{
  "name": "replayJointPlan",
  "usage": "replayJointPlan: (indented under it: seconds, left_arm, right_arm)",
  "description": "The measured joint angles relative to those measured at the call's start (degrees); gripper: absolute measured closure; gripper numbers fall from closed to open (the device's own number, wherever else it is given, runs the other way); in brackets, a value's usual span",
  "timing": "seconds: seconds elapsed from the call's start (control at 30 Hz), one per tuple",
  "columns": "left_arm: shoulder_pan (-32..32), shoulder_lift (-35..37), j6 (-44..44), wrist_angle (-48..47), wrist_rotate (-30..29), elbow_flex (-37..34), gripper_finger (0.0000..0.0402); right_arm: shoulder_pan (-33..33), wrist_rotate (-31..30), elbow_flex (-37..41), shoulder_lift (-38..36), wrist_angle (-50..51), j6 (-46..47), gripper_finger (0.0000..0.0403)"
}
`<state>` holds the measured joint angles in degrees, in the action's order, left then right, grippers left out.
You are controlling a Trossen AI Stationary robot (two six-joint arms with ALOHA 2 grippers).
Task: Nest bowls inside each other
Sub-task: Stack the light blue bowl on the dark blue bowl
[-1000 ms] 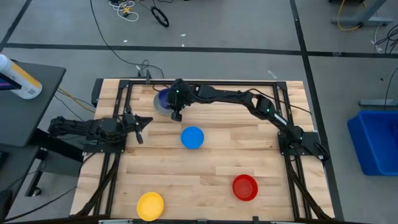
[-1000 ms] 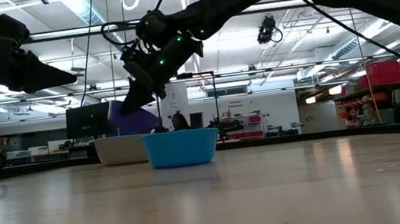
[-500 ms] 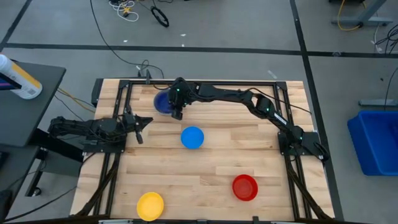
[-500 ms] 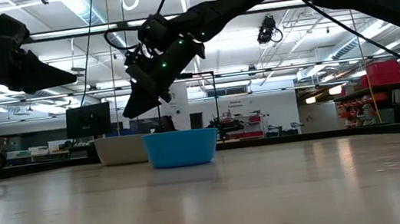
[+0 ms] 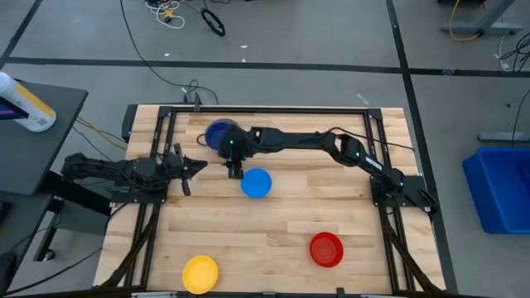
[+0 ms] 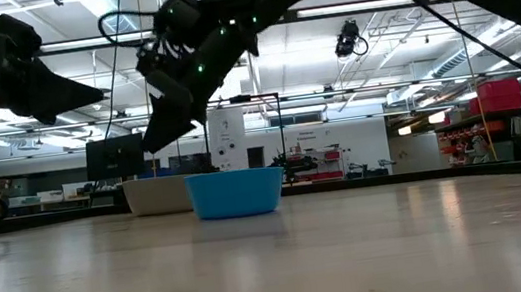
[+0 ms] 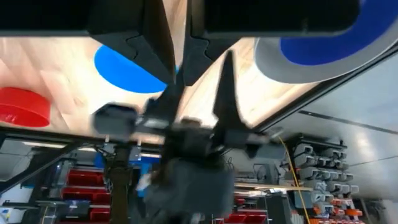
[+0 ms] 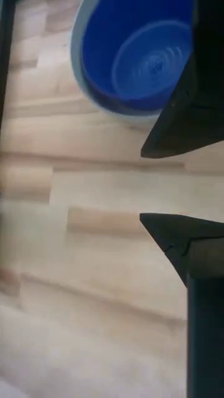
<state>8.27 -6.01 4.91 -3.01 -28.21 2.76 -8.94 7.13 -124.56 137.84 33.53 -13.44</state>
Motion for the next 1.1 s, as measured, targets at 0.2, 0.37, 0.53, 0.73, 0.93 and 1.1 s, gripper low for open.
replayJointPlan:
  seconds: [0.2, 0.37, 0.53, 0.73, 0.93, 1.1]
  left_arm:
    - [0.00, -10.53, -0.06, 10.47, 0.40, -2.42, 0.0303]
    - [0.00, -19.51, -0.11, 19.26, 1.04, -2.42, 0.0263]
    - [0.00, -27.94, -2.29, 30.01, 2.58, -2.42, 0.0245]
    - [-0.39, -35.17, -3.23, 34.39, 2.46, -0.84, 0.0244]
    - [-1.92, -39.07, -3.53, 35.05, 2.40, 1.71, 0.0247]
    - [-2.38, -40.91, -3.66, 36.51, 3.20, 2.94, 0.0247]
  right_arm:
    - [1.02, 5.03, 3.25, -10.14, -0.66, 1.31, 0.0238]
    - [1.70, 3.18, 20.19, -24.26, -9.27, 0.85, 0.0249]
    - [2.27, -4.11, 49.07, -45.02, -28.19, 2.13, 0.0259]
    - [4.11, -7.33, 78.77, -68.35, -44.15, 6.55, 0.0265]
    - [5.24, -12.62, 97.40, -85.67, -56.85, 8.62, 0.0270]
    - [7.02, -13.01, 106.55, -101.29, -46.23, 8.34, 0.0263]
